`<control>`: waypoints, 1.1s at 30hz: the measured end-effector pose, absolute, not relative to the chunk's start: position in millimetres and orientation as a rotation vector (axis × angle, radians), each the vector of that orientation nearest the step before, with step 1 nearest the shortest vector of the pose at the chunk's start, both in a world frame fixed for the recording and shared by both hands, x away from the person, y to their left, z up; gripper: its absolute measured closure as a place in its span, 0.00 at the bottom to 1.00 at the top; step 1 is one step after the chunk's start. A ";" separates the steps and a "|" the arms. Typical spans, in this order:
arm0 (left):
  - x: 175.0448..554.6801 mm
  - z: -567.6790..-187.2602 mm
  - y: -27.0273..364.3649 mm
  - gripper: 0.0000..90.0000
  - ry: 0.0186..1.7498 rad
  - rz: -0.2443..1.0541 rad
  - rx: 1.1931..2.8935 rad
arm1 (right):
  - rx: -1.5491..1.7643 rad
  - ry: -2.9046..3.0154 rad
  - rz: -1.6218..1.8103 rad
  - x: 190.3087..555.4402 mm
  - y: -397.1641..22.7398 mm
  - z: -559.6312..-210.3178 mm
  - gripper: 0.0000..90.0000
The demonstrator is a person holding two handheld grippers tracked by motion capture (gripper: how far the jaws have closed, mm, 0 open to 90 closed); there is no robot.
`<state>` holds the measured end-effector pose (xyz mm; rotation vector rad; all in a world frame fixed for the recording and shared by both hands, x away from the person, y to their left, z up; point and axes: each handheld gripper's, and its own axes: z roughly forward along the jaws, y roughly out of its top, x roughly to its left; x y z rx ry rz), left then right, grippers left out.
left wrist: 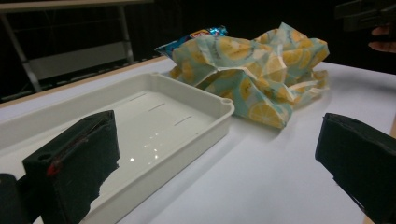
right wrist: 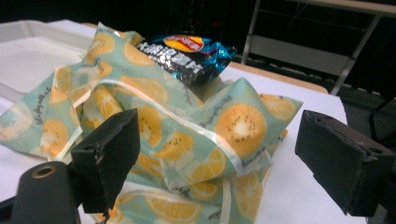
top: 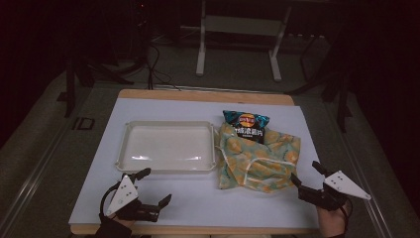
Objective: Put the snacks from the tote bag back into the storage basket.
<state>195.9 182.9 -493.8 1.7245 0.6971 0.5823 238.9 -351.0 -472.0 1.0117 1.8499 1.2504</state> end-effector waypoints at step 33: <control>195.6 -495.0 177.9 0.00 0.687 0.550 1.749 | 0.896 1.987 1.341 248.7 -316.0 -425.0 0.12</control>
